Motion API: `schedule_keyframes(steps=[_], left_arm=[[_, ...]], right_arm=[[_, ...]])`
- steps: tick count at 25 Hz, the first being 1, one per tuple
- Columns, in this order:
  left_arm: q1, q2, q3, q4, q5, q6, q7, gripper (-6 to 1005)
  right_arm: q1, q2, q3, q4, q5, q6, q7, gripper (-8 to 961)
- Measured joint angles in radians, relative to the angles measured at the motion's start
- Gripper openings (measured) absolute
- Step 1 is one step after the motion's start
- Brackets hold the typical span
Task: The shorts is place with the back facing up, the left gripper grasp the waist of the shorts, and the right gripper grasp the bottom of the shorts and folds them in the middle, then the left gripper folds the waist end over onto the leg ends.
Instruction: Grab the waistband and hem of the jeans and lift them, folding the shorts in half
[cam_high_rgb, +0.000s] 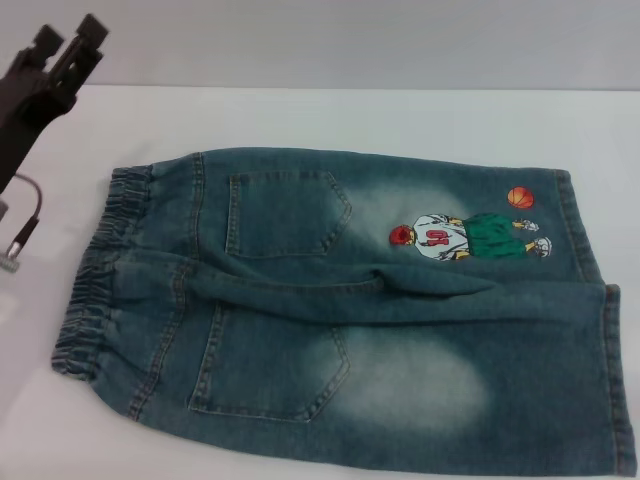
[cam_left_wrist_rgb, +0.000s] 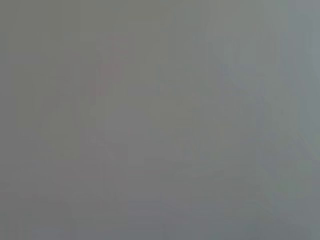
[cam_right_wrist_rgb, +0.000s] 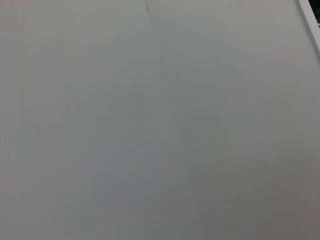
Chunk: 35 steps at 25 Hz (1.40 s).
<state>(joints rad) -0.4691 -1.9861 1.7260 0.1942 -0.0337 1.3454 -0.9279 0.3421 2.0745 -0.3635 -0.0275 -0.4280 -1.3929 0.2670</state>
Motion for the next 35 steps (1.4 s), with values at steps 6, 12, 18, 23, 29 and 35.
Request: schedule_keyframes(steps=[6,12,18,23,29,35], left_arm=[[-0.081,0.083,0.058,0.004,0.093,-0.011,-0.213,803],[-0.121,0.156,-0.006,0.076,0.364,-0.056,-0.410,801],[-0.122,0.212,-0.269,0.237,0.900,-0.057,-0.730,799],[-0.102,0.226,-0.464,0.400,1.303,-0.006,-0.980,797],[-0.096,0.230,-0.681,0.522,1.677,0.145,-1.194,795],[-0.088,0.225,-0.824,0.565,1.950,0.280,-1.287,793]], right_arm=[[-0.005,0.001,0.000,0.001,0.000,0.000,0.000,592],[-0.008,0.001,0.000,0.001,0.000,0.018,0.001,592],[0.001,0.000,0.000,-0.003,0.000,0.049,0.001,592],[0.012,-0.002,0.000,-0.006,0.000,0.052,0.000,591],[0.026,-0.002,0.000,-0.006,0.000,0.053,-0.005,591],[0.039,-0.002,0.000,-0.007,0.000,0.056,-0.005,592]])
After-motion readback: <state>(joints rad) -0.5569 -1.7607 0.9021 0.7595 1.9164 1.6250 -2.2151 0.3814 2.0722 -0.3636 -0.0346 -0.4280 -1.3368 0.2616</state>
